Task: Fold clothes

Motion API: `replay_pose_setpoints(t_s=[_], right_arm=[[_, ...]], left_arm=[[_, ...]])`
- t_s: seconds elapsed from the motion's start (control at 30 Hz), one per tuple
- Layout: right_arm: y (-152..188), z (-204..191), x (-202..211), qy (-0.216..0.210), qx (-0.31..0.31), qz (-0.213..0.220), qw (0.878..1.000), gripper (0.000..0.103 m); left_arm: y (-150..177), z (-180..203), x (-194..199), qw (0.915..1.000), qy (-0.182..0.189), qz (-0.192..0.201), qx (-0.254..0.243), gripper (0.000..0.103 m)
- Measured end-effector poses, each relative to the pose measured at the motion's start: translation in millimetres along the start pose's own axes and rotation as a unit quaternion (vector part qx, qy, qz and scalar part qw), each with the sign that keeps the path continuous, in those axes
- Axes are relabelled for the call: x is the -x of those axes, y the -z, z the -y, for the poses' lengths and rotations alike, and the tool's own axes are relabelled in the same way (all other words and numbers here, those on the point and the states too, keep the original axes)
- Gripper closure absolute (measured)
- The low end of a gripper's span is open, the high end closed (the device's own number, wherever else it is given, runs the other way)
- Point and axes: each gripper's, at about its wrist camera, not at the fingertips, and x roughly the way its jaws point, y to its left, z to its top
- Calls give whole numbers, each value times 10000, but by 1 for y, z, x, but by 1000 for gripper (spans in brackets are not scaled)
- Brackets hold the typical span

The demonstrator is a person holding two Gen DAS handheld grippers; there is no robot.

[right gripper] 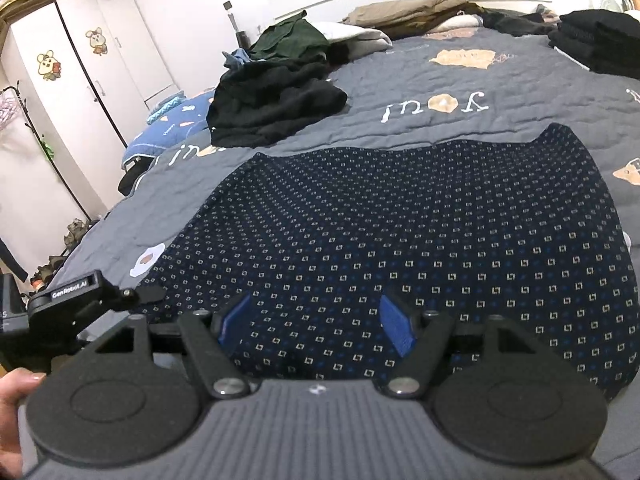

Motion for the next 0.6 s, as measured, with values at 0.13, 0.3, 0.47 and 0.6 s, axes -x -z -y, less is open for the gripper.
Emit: replay_pose_setpoints(t_s=[0.13, 0.3, 0.47, 0.6], right_arm=[[3, 0, -2, -17, 11, -44, 10000, 33], [5, 3, -3, 0, 20, -81, 10000, 33], [6, 10, -1, 3, -62, -86, 9999, 33], [6, 15, 1, -8, -116, -79, 9999, 33]], left_arm=[[0, 5, -6, 9999, 39, 150, -1, 29], [4, 10, -10, 9996, -49, 259, -106, 60], [4, 11, -6, 9989, 18, 461, -109, 82], [5, 15, -6, 9989, -76, 446, -129, 77]])
